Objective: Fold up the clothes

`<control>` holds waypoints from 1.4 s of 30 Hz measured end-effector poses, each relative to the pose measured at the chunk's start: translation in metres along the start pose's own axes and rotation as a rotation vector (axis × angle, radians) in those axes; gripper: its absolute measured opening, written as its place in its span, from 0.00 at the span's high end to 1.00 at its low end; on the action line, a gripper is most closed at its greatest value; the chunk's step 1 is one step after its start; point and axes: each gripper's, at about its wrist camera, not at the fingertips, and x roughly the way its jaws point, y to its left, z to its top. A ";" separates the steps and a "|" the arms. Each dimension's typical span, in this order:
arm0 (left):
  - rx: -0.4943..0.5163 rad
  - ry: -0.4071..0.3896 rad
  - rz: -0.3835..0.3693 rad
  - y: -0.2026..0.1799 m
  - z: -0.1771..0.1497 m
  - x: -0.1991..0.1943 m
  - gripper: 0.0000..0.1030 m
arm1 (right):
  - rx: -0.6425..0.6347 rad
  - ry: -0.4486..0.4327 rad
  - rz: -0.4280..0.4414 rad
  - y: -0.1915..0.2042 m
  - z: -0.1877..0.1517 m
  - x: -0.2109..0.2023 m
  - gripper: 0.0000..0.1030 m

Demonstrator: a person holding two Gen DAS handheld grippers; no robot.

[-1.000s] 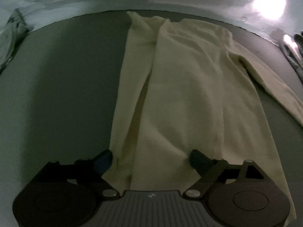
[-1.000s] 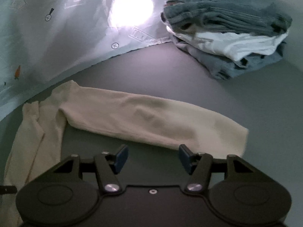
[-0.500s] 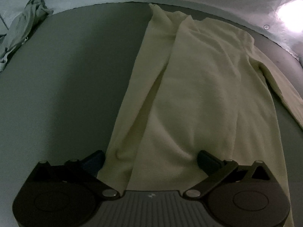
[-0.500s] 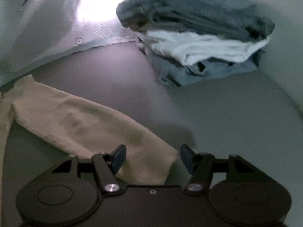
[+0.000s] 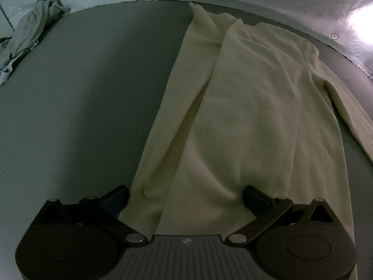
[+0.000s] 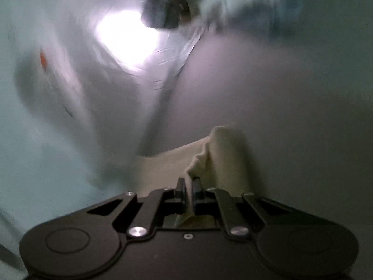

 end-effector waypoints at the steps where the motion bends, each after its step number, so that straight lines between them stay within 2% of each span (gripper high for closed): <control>1: -0.001 -0.003 0.000 0.000 0.000 0.000 0.00 | 0.108 0.044 0.075 -0.004 -0.008 0.017 0.94; 2: -0.001 -0.006 0.000 0.000 -0.001 0.000 0.00 | 0.210 0.101 0.144 -0.007 -0.017 0.036 0.94; 3: 0.000 -0.009 -0.001 0.000 -0.002 0.000 0.00 | 0.262 0.157 0.174 -0.007 -0.028 0.053 0.93; 5: 0.001 -0.014 -0.002 -0.001 -0.003 0.000 0.00 | 0.306 0.271 0.189 -0.002 -0.050 0.085 0.87; 7: 0.004 -0.017 -0.005 -0.001 -0.003 0.001 0.00 | 0.279 0.352 0.106 0.002 -0.066 0.104 0.56; 9: 0.007 -0.019 -0.009 -0.001 -0.002 0.002 0.00 | 0.280 0.394 0.030 0.001 -0.077 0.110 0.49; 11: 0.011 -0.015 -0.015 -0.001 -0.001 0.002 0.00 | 0.279 0.396 0.035 0.001 -0.079 0.102 0.43; 13: 0.034 -0.008 -0.019 -0.001 0.000 0.000 0.00 | 0.224 0.358 0.024 0.005 -0.073 0.087 0.28; 14: 0.043 -0.009 -0.014 0.000 0.001 -0.002 0.00 | 0.189 0.336 0.016 0.007 -0.068 0.080 0.27; 17: 0.051 -0.068 -0.002 0.002 0.006 -0.018 0.01 | 0.052 0.259 -0.030 0.016 -0.051 0.052 0.17; 19: 0.058 -0.112 -0.029 0.000 0.011 -0.028 0.01 | 0.023 0.229 -0.039 0.015 -0.043 0.039 0.03; 23: 0.078 -0.167 -0.200 -0.013 0.029 -0.040 0.02 | 0.155 0.180 0.059 -0.003 -0.041 0.029 0.01; 26: 0.186 -0.182 -0.286 -0.033 0.034 -0.045 0.07 | 0.210 0.152 0.085 -0.005 -0.039 0.031 0.00; 28: 0.292 -0.182 -0.299 -0.056 0.039 -0.036 0.10 | 0.216 0.147 0.092 -0.005 -0.041 0.035 0.00; 30: 0.392 -0.169 -0.305 -0.077 0.036 -0.027 0.18 | 0.227 0.137 0.108 -0.009 -0.040 0.029 0.00; 32: 0.478 -0.161 -0.307 -0.092 0.031 -0.022 0.38 | 0.250 0.127 0.130 -0.014 -0.043 0.025 0.00; 33: 0.525 -0.167 -0.296 -0.100 0.031 -0.017 0.43 | 0.261 0.126 0.142 -0.015 -0.043 0.024 0.00; 34: 0.572 -0.177 -0.280 -0.107 0.027 -0.017 0.53 | 0.274 0.125 0.156 -0.017 -0.042 0.024 0.00; 35: 0.605 -0.185 -0.269 -0.111 0.022 -0.018 0.70 | 0.285 0.122 0.169 -0.018 -0.042 0.024 0.00; 37: 0.632 -0.199 -0.271 -0.111 0.017 -0.021 0.94 | 0.295 0.116 0.187 -0.018 -0.036 0.022 0.00; 40: 0.583 -0.229 -0.301 -0.102 0.021 -0.028 0.95 | 0.253 0.127 0.179 -0.017 -0.030 0.018 0.00; 42: 0.534 -0.250 -0.320 -0.092 0.030 -0.036 0.95 | 0.145 0.149 0.101 -0.003 -0.031 0.015 0.00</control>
